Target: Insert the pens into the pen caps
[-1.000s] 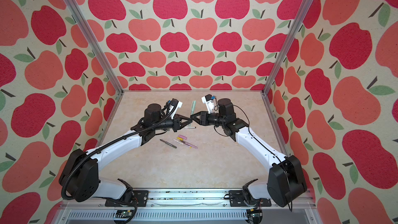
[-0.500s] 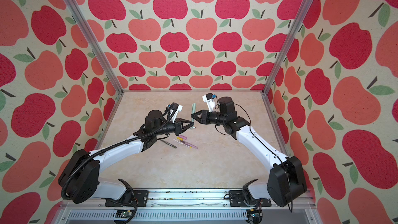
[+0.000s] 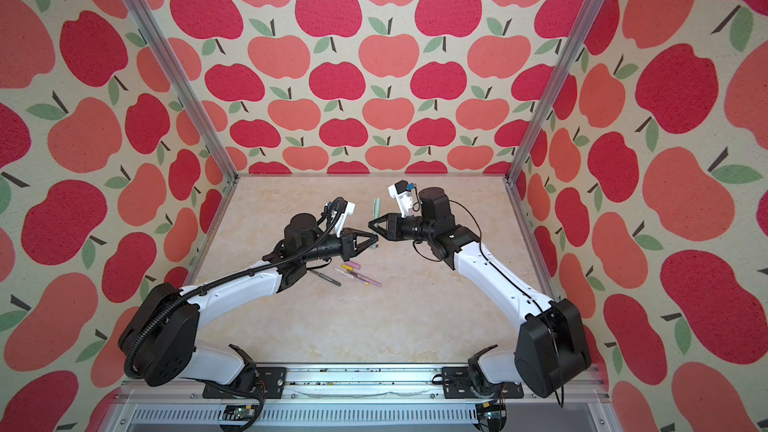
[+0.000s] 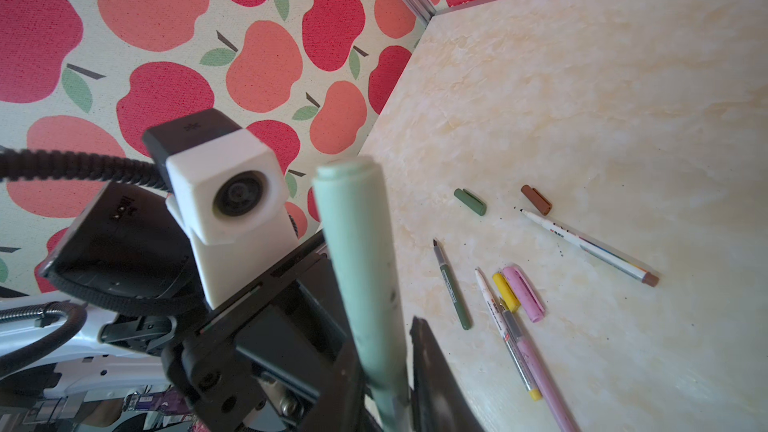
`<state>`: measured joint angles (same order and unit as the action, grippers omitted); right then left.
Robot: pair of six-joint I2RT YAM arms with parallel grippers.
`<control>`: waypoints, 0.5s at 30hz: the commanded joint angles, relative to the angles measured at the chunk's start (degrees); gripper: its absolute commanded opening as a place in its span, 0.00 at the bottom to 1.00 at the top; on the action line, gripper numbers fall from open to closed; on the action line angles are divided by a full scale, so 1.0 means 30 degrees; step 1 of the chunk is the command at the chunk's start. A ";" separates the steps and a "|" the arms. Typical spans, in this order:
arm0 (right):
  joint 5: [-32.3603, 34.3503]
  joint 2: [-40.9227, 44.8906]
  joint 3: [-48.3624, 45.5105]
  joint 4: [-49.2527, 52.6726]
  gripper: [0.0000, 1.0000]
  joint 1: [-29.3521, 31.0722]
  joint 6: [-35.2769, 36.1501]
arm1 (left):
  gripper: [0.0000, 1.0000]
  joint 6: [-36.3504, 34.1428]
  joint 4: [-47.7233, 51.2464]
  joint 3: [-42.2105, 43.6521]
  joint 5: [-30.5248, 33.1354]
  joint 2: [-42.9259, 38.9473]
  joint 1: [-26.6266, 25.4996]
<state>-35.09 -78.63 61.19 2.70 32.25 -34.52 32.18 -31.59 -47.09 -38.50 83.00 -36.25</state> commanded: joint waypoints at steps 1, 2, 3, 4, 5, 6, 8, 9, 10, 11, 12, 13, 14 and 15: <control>0.0315 -0.0105 0.0265 0.0462 0.24 0.0140 0.0459 | 0.00 0.0181 -0.0661 -0.0416 0.0489 0.0244 -0.0101; 0.0344 -0.0076 0.0258 0.0556 0.26 0.0124 0.0532 | 0.00 0.0182 -0.0631 -0.0445 0.0600 0.0279 -0.0090; 0.0385 -0.0032 0.0258 0.0634 0.28 0.0121 0.0592 | 0.00 0.0198 -0.0567 -0.0469 0.0693 0.0281 -0.0104; 0.0447 0.0054 0.0261 0.0724 0.30 0.0134 0.0659 | 0.00 0.0199 -0.0477 -0.0501 0.0799 0.0311 -0.0104; 0.0581 0.0160 0.0246 0.0780 0.32 0.0134 0.0747 | 0.00 0.0198 -0.0407 -0.0532 0.0868 0.0356 -0.0102; 0.0670 0.0217 0.0207 0.0855 0.33 0.0145 0.0813 | 0.00 0.0222 -0.0402 -0.0533 0.0880 0.0367 -0.0090; 0.0800 0.0340 0.0200 0.0973 0.33 0.0143 0.0960 | 0.00 0.0272 -0.0396 -0.0562 0.0910 0.0431 -0.0088; 0.0842 0.0368 0.0178 0.0975 0.33 0.0140 0.0964 | 0.00 0.0302 -0.0403 -0.0561 0.0884 0.0505 -0.0082; 0.0825 0.0370 0.0170 0.0972 0.32 0.0126 0.0961 | 0.00 0.0337 -0.0419 -0.0547 0.0881 0.0515 -0.0085; 0.0838 0.0344 0.0145 0.0975 0.30 0.0143 0.0979 | 0.00 0.0388 -0.0482 -0.0534 0.0866 0.0572 -0.0100; 0.0829 0.0341 0.0116 0.0945 0.28 0.0142 0.0975 | 0.00 0.0414 -0.0513 -0.0557 0.0837 0.0604 -0.0104; 0.0886 0.0328 0.0090 0.0923 0.26 0.0147 0.0962 | 0.00 0.0446 -0.0506 -0.0535 0.0851 0.0616 -0.0102; 0.0892 0.0314 0.0055 0.0866 0.24 0.0174 0.0962 | 0.00 0.0445 -0.0511 -0.0534 0.0851 0.0607 -0.0099; 0.0933 0.0341 0.0010 0.0833 0.22 0.0149 0.0935 | 0.00 0.0456 -0.0502 -0.0531 0.0880 0.0626 -0.0095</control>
<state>-33.06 -78.65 61.19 4.60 32.25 -32.75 32.82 -31.59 -47.20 -36.36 84.29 -36.25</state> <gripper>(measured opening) 0.232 0.129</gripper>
